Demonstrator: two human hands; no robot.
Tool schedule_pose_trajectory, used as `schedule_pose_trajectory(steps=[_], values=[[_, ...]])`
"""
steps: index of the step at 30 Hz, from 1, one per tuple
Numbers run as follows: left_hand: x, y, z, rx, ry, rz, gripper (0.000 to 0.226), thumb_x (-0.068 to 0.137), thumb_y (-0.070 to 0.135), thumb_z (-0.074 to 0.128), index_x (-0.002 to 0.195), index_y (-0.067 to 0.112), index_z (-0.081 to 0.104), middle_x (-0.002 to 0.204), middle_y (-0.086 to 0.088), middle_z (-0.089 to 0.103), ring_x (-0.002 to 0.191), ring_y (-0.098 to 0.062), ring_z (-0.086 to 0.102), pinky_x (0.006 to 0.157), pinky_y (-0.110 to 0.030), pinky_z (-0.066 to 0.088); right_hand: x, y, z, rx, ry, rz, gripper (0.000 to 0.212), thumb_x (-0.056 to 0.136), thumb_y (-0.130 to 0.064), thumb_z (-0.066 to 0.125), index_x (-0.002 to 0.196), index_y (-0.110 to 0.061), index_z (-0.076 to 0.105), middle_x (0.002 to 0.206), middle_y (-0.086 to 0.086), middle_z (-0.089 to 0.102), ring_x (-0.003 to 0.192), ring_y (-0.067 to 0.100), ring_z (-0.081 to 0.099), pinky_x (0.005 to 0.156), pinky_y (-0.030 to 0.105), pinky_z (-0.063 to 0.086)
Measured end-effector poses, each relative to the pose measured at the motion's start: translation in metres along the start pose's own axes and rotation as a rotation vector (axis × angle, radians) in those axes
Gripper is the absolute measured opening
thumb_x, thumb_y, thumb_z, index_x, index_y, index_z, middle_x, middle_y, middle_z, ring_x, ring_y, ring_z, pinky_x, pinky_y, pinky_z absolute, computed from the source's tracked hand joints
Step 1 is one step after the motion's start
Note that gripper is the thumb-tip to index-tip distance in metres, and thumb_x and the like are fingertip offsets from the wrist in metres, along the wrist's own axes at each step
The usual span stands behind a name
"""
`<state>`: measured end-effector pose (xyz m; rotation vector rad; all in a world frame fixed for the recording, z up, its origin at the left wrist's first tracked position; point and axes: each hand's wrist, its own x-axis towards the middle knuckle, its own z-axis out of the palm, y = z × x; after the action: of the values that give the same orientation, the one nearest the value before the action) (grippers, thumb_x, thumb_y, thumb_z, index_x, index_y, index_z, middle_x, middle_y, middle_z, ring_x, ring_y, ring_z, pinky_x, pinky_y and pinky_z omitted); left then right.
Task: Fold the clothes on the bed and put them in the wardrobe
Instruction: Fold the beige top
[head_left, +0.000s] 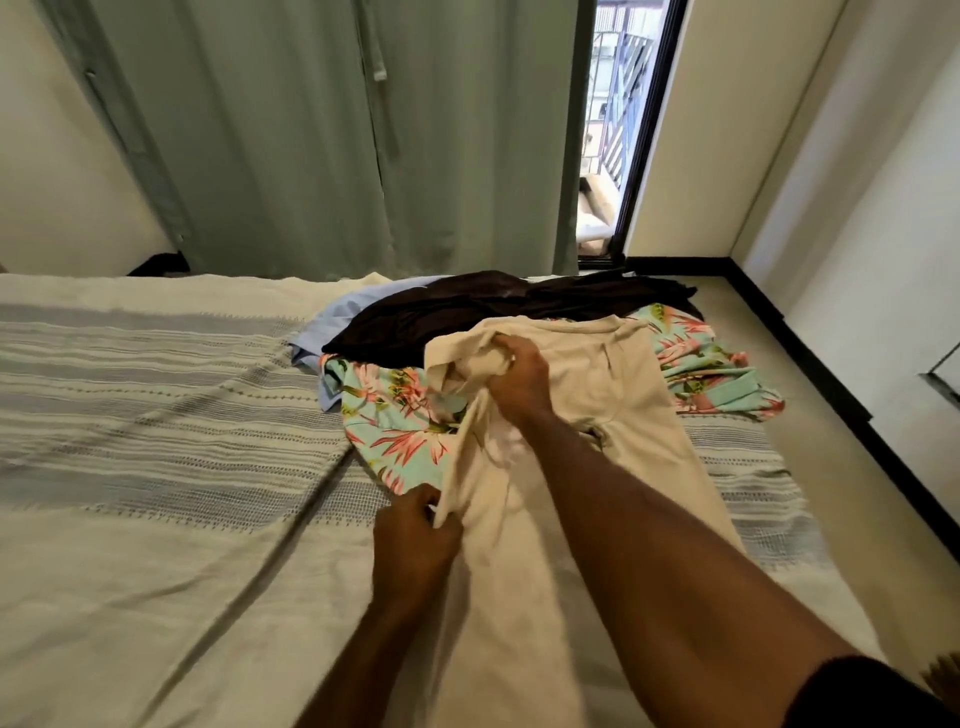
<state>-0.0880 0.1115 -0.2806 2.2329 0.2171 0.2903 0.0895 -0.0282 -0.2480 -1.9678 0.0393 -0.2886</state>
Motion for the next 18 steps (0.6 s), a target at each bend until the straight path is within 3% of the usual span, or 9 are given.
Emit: schedule_pose_trajectory(steps=[2,5,8,11,14,16,18], values=[[-0.001,0.022,0.019,0.023,-0.144,0.066,0.025,0.080,0.028,0.076,0.102,0.017,0.076,0.075,0.001,0.068,0.059,-0.009,0.058,0.057,-0.018,0.043,0.011,0.019,-0.032,-0.039,0.044,0.143,0.056,0.070,0.002,0.079,0.123,-0.010,0.067,0.122,0.007,0.065,0.114,0.020,0.060,0.097,0.024,0.045],[-0.003,0.047,0.050,0.127,-0.435,0.133,0.044,0.076,0.043,0.066,0.114,0.022,0.073,0.097,-0.002,0.074,0.086,-0.022,0.069,0.074,-0.031,0.053,0.008,0.047,-0.076,-0.239,-0.046,0.362,0.054,0.082,0.000,0.068,0.133,-0.016,0.061,0.130,0.009,0.064,0.120,0.029,0.060,0.092,0.029,0.050],[-0.015,0.054,0.072,0.195,-0.677,0.099,0.051,0.077,0.037,0.082,0.124,0.026,0.067,0.114,0.000,0.071,0.101,-0.019,0.067,0.087,-0.032,0.055,-0.023,0.057,-0.104,-0.326,0.009,0.339,0.055,0.084,0.000,0.067,0.137,-0.012,0.058,0.136,0.014,0.058,0.126,0.032,0.055,0.100,0.033,0.047],[-0.022,0.051,0.075,0.241,-0.672,0.089,0.043,0.077,0.032,0.083,0.117,0.023,0.069,0.113,-0.001,0.072,0.099,-0.019,0.067,0.089,-0.037,0.056,-0.073,0.055,-0.111,-0.360,0.051,0.197,0.038,0.082,-0.002,0.066,0.118,-0.015,0.068,0.121,0.012,0.064,0.112,0.029,0.061,0.091,0.030,0.048],[-0.033,0.051,0.067,0.320,-0.602,0.092,0.033,0.077,0.038,0.080,0.104,0.024,0.067,0.105,-0.002,0.071,0.094,-0.022,0.066,0.083,-0.039,0.057,-0.129,0.056,-0.108,-0.368,-0.066,0.198,0.022,0.087,-0.026,0.071,0.109,-0.022,0.070,0.101,0.004,0.071,0.094,0.021,0.066,0.080,0.026,0.047],[-0.045,0.050,0.059,0.393,-0.604,0.045,0.038,0.073,0.043,0.081,0.101,0.025,0.063,0.104,0.000,0.066,0.095,-0.023,0.065,0.081,-0.037,0.056,-0.161,0.053,-0.105,-0.367,-0.174,0.234,0.030,0.084,-0.042,0.072,0.111,-0.029,0.067,0.096,0.003,0.072,0.091,0.022,0.067,0.080,0.029,0.051],[-0.059,0.048,0.049,0.446,-0.631,-0.003,0.044,0.071,0.044,0.084,0.103,0.023,0.064,0.104,-0.001,0.063,0.095,-0.023,0.063,0.081,-0.036,0.055,-0.182,0.052,-0.102,-0.427,-0.247,0.198,0.041,0.079,-0.043,0.073,0.117,-0.031,0.062,0.100,0.005,0.070,0.095,0.024,0.066,0.082,0.032,0.051]])
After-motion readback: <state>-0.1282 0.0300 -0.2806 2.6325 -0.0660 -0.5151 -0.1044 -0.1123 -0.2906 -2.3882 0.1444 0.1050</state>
